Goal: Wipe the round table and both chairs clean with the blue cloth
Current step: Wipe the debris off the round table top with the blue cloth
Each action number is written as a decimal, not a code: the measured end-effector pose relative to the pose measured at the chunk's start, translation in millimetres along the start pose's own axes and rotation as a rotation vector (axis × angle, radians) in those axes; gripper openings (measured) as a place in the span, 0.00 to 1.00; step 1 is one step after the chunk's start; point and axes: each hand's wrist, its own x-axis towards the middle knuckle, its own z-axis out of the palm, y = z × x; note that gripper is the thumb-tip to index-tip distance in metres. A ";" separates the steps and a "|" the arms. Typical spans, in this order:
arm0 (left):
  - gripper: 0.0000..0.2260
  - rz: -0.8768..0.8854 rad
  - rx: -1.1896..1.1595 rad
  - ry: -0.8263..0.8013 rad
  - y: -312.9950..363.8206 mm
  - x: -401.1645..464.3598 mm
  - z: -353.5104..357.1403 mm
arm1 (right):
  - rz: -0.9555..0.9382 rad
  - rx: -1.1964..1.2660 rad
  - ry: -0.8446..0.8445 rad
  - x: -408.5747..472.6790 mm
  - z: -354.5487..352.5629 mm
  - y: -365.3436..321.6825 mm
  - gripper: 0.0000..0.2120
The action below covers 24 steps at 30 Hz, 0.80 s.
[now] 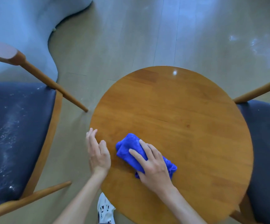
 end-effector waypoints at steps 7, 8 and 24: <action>0.16 -0.024 0.059 -0.414 56.9 -57.4 13.6 | 0.724 0.892 0.284 -7.6 -68.7 14.8 0.17; 0.15 -0.057 0.039 -0.484 66.4 -62.1 15.1 | 0.782 1.054 0.311 -8.0 -80.5 16.4 0.16; 0.06 -0.193 -0.406 -0.765 183.0 -75.4 4.7 | 0.624 1.344 0.430 -42.5 -233.2 -5.1 0.09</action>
